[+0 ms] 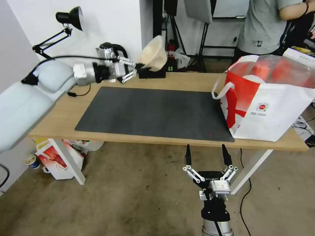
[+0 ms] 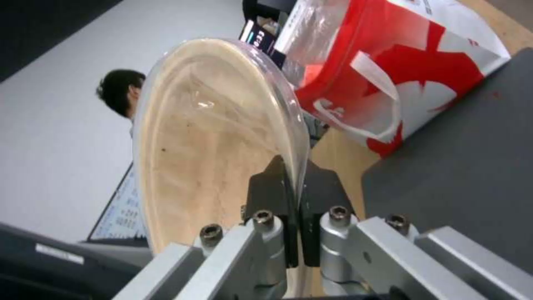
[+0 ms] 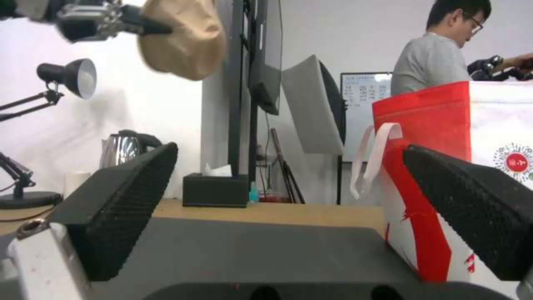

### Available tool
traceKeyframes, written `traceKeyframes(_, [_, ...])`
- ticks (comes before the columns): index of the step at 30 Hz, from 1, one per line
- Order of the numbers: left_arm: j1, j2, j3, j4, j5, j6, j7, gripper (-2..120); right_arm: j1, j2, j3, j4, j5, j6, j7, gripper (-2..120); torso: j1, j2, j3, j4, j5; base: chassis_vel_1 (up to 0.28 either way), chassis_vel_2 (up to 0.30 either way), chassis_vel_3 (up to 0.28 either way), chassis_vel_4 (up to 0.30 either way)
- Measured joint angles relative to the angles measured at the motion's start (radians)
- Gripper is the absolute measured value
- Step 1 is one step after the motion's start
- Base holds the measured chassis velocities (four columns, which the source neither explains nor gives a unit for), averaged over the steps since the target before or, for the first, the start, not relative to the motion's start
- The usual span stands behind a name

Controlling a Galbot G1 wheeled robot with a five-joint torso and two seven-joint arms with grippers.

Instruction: Pick up the trash from the table and place it into the takeout bag.

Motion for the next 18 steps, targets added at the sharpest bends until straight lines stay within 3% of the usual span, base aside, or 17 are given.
traceKeyframes(11, [-0.188, -0.143, 0.156, 0.100, -0.009, 0.009, -0.001, 0, 0.000, 0.000, 0.000, 0.000, 0.000, 0.000, 0.000, 100, 0.000, 0.000, 0.000, -0.0001, 0.0001, 0.000, 0.000, 0.000, 0.000])
traceKeyframes(18, [-0.231, -0.208, 0.197, 0.142, -0.017, 0.013, -0.001, 0, 0.000, 0.000, 0.000, 0.000, 0.000, 0.000, 0.000, 100, 0.000, 0.000, 0.000, 0.0001, 0.0000, 0.000, 0.000, 0.000, 0.000])
